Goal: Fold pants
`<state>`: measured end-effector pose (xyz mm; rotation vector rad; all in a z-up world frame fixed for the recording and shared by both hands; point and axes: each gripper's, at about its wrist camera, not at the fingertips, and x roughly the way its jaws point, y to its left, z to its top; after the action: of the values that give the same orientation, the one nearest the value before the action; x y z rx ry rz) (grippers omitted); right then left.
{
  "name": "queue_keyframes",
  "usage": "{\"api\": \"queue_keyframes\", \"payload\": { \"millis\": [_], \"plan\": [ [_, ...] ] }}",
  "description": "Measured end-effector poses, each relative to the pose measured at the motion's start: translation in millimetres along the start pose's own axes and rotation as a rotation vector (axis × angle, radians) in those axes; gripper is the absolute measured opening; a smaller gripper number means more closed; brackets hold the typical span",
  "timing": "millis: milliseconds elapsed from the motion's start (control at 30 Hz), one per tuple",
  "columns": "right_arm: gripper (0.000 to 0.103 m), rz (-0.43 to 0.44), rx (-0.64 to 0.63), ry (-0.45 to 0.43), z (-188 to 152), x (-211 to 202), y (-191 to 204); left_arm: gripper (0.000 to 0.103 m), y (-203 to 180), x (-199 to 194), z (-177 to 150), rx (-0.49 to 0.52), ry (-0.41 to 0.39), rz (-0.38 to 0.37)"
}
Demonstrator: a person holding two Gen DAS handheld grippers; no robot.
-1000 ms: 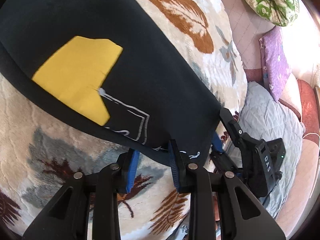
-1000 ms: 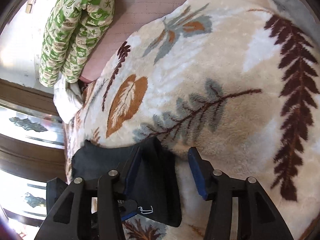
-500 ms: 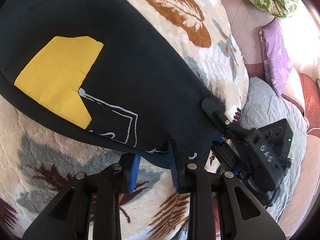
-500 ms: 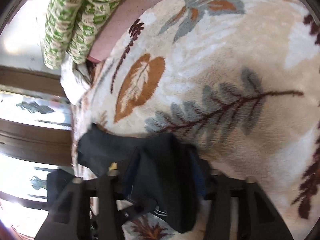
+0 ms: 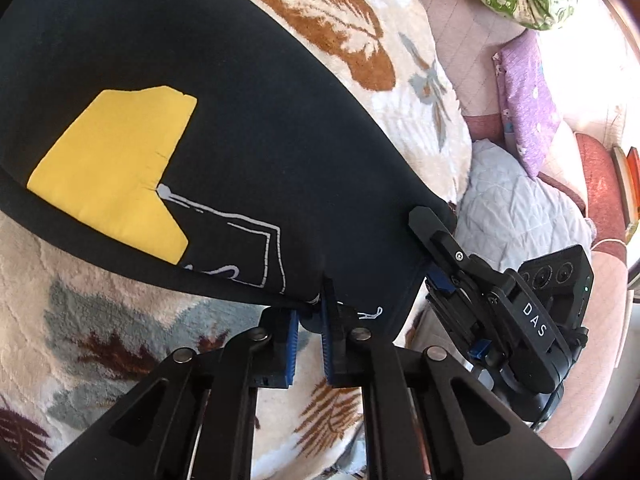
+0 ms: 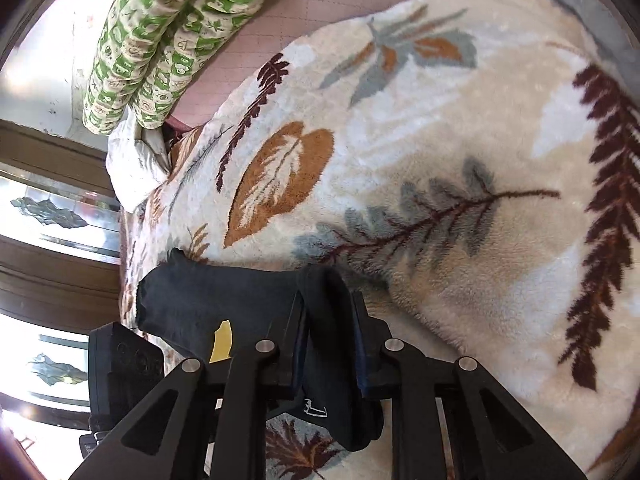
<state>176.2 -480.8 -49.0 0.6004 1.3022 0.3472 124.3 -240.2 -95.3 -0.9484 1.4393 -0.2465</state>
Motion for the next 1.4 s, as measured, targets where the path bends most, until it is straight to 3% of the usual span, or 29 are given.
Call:
{"api": "queue_keyframes", "payload": {
  "millis": [400, 667, 1167, 1300, 1400],
  "plan": [
    [0.011, -0.200, -0.062, -0.012, -1.1, -19.4, 71.6, 0.008, 16.4, -45.9, 8.1, -0.050, 0.050, -0.137],
    [0.011, -0.297, -0.134, 0.004, 0.1, 2.3, 136.4, 0.008, 45.2, -79.7, 27.6, -0.098, 0.028, -0.171],
    [0.010, -0.287, -0.241, 0.131, -8.8, 103.2, 220.7, 0.008, 123.8, -113.3, 68.9, -0.219, -0.034, -0.131],
    [0.015, -0.224, -0.195, 0.207, -13.2, 136.3, 226.2, 0.008, 143.4, -120.4, 75.2, -0.234, -0.040, -0.118],
    [0.016, -0.246, -0.176, 0.229, -17.0, 154.5, 227.9, 0.008, 149.8, -127.7, 77.7, -0.215, -0.033, -0.111]
  ]
}}
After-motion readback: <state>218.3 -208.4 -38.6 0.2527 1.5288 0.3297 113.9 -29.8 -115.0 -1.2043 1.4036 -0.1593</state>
